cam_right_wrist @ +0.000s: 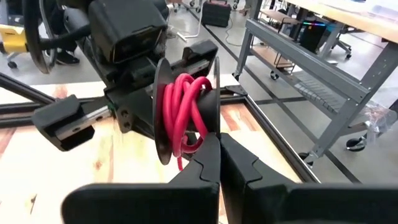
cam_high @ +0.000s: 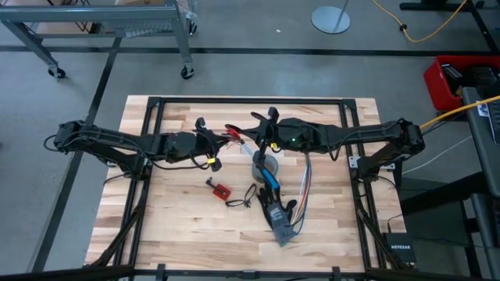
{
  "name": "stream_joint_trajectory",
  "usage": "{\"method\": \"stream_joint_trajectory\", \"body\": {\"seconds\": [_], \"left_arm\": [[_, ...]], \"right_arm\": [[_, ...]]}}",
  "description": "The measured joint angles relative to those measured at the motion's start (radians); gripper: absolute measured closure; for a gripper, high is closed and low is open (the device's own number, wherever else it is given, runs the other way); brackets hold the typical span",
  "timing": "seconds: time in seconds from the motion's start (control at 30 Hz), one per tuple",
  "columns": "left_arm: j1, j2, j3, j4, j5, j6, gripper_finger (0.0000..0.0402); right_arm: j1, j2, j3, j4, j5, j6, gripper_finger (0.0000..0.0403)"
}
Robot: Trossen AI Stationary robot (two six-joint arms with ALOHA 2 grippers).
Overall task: Coil cords
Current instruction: Coil the red wire around the spool
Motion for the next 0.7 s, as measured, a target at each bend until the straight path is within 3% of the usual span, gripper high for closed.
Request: {"method": "stream_joint_trajectory", "body": {"seconds": [0.37,0.7], "left_arm": [[0.000,0.000,0.000,-0.060,0.005,-0.003,0.0399],[0.000,0.000,0.000,-0.062,0.003,-0.003,0.0388]], "right_arm": [[0.000,0.000,0.000,-0.146,-0.063,0.058,0.0403],[0.000,0.001,0.000,-0.174,-0.084,0.077,0.0403]]}}
